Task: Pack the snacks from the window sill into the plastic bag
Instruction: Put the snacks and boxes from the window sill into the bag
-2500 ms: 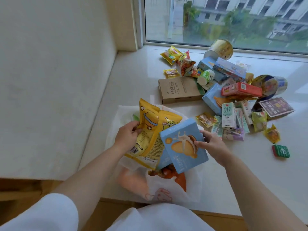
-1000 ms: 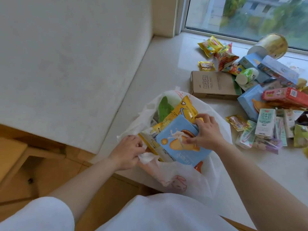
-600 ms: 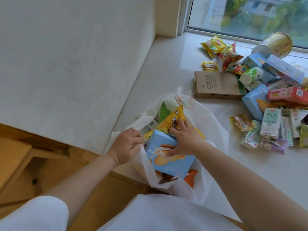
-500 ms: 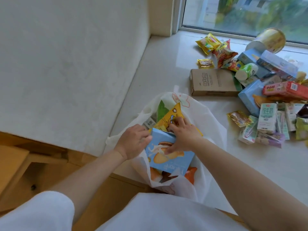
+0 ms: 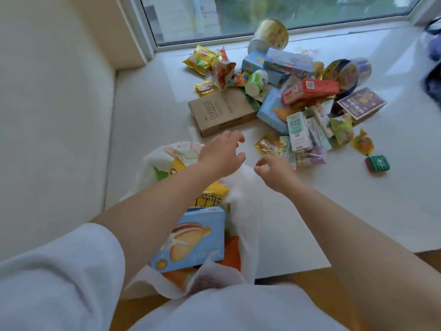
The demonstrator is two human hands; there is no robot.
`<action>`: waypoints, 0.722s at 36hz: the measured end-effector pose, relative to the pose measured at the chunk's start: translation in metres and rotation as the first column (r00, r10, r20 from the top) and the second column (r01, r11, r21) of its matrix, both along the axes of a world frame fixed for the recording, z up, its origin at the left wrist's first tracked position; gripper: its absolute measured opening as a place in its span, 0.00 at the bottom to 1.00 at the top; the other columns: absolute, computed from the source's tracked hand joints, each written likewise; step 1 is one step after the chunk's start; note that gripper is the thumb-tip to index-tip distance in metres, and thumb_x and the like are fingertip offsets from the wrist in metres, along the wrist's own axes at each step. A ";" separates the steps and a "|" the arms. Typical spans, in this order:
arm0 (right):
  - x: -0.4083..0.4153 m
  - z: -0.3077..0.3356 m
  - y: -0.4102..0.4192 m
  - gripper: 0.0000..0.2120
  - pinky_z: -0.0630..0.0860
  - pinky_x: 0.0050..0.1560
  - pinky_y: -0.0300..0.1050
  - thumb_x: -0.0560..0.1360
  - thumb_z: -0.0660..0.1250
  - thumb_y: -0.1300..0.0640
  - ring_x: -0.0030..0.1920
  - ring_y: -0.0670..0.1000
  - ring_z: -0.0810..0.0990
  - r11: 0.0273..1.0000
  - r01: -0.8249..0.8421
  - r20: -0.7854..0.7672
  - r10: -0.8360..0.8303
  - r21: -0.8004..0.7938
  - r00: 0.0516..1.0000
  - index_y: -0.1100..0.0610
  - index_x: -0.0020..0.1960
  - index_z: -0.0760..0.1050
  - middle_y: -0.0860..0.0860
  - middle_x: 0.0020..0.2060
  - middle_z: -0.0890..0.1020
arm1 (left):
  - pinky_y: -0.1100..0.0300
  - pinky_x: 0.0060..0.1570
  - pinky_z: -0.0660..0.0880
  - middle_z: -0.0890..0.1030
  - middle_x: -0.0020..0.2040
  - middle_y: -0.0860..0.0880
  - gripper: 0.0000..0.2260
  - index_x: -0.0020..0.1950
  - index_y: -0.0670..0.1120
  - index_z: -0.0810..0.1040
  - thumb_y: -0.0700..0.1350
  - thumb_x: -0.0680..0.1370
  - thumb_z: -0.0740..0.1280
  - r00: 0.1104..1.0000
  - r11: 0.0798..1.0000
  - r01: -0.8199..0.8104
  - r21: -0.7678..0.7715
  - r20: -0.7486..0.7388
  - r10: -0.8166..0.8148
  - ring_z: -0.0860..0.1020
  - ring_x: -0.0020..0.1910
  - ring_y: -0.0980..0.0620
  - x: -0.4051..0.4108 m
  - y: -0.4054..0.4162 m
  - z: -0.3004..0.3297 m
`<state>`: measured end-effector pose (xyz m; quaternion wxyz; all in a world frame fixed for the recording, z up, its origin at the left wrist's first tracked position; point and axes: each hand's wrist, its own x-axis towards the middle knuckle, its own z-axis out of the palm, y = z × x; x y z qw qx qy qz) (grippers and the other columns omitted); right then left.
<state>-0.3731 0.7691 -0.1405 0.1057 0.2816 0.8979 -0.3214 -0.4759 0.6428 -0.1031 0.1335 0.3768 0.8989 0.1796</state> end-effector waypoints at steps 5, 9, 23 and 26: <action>0.012 -0.008 0.068 0.13 0.67 0.61 0.48 0.76 0.62 0.53 0.60 0.57 0.73 0.994 0.083 0.046 -0.086 0.064 0.995 0.57 0.56 0.78 0.56 0.59 0.76 | 0.53 0.51 0.71 0.72 0.61 0.48 0.17 0.66 0.50 0.67 0.50 0.78 0.61 1.000 0.998 0.009 -0.065 0.011 -0.008 0.72 0.59 0.47 -0.002 0.083 -0.005; 0.016 -0.019 0.116 0.12 0.64 0.63 0.47 0.76 0.62 0.53 0.61 0.55 0.72 0.995 0.071 0.068 -0.076 0.066 0.995 0.55 0.56 0.79 0.54 0.59 0.77 | 0.52 0.52 0.72 0.71 0.63 0.48 0.18 0.67 0.50 0.67 0.49 0.77 0.62 0.998 0.992 -0.024 -0.126 0.050 0.031 0.72 0.60 0.47 -0.010 0.142 -0.018; -0.026 -0.054 0.248 0.11 0.73 0.57 0.51 0.77 0.60 0.54 0.59 0.54 0.72 0.992 0.127 0.019 -0.128 0.024 0.992 0.54 0.58 0.74 0.53 0.60 0.73 | 0.60 0.38 0.72 0.76 0.44 0.48 0.10 0.58 0.44 0.73 0.46 0.79 0.63 0.127 0.513 -0.818 -0.260 0.788 0.602 0.74 0.40 0.51 -0.040 0.241 -0.106; -0.049 -0.055 0.268 0.15 0.70 0.59 0.49 0.77 0.61 0.54 0.61 0.53 0.69 0.987 0.134 -0.054 -0.130 0.088 0.990 0.55 0.63 0.69 0.53 0.61 0.70 | 0.55 0.48 0.75 0.79 0.51 0.46 0.08 0.53 0.46 0.72 0.49 0.79 0.64 -0.019 0.400 -0.868 -0.293 0.826 0.563 0.78 0.50 0.48 -0.045 0.259 -0.119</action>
